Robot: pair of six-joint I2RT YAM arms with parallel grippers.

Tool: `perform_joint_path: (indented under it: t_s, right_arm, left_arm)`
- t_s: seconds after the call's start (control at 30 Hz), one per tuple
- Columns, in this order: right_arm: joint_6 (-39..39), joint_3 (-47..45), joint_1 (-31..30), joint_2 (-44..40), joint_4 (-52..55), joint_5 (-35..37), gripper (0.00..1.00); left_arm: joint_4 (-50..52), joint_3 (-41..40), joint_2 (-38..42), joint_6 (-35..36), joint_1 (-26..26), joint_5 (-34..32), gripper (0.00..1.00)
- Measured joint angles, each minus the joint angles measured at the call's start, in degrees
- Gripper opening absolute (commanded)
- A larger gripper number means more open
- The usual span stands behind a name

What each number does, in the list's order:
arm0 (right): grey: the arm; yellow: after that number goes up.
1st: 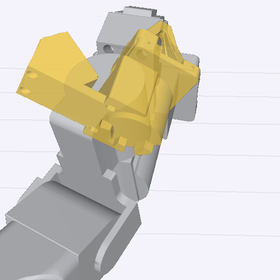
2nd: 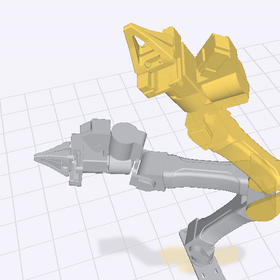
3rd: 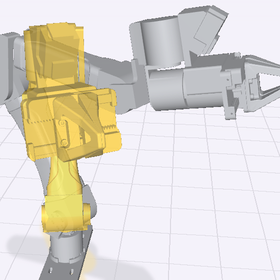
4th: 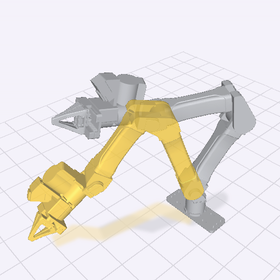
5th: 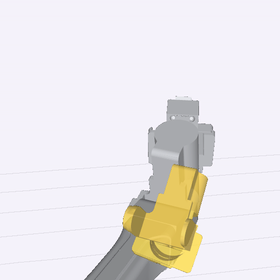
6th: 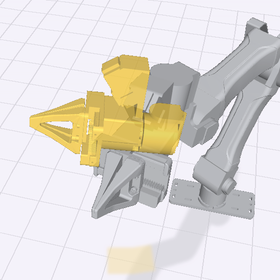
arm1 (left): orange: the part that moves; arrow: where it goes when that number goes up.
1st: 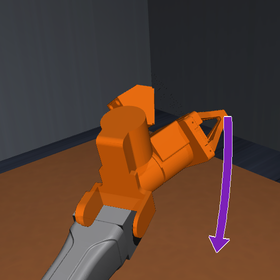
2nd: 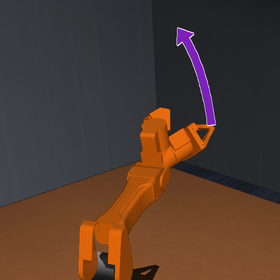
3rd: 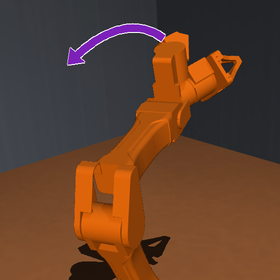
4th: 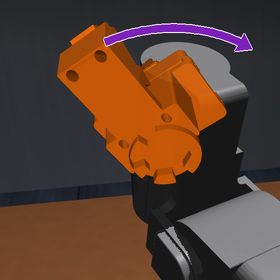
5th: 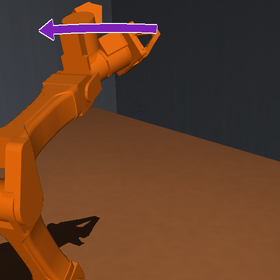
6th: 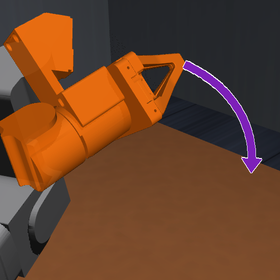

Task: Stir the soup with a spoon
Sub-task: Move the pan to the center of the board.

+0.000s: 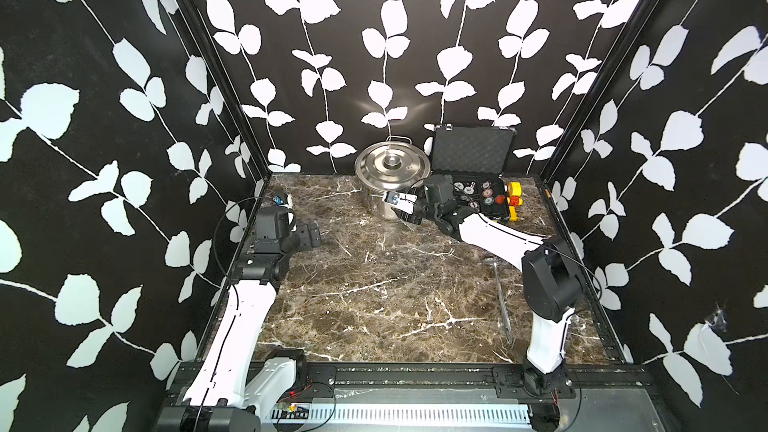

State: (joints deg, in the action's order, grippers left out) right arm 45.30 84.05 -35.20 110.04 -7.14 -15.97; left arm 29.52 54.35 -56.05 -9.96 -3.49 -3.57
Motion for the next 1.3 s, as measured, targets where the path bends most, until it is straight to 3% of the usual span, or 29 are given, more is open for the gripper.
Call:
perform_joint_path:
  t_s: [0.23, 0.57, 0.83, 1.07, 1.3]
  right_arm:
    - [5.6, 5.31, 0.0, 3.17, 2.21, 1.38, 0.37]
    - [10.75, 11.06, 0.0, 8.24, 6.99, 2.05, 0.34]
    - [12.41, 12.46, -0.02, 8.87, 7.65, 2.45, 0.11]
    - [15.5, 12.44, -0.5, 9.18, 6.54, 3.78, 0.01]
    - [17.16, 10.4, -1.05, 8.92, 3.17, 4.68, 0.0]
  left_arm:
    - [0.33, 0.0, 0.04, 1.2, 0.0, -0.33, 0.99]
    - [0.61, -0.61, 1.88, 2.05, 0.0, -1.05, 0.99]
    - [0.63, -0.9, 2.03, 2.4, 0.0, -1.66, 0.99]
    - [0.66, -0.9, 2.03, 2.49, 0.0, -1.7, 0.99]
    - [0.63, -0.9, 2.03, 2.49, 0.0, -1.9, 0.99]
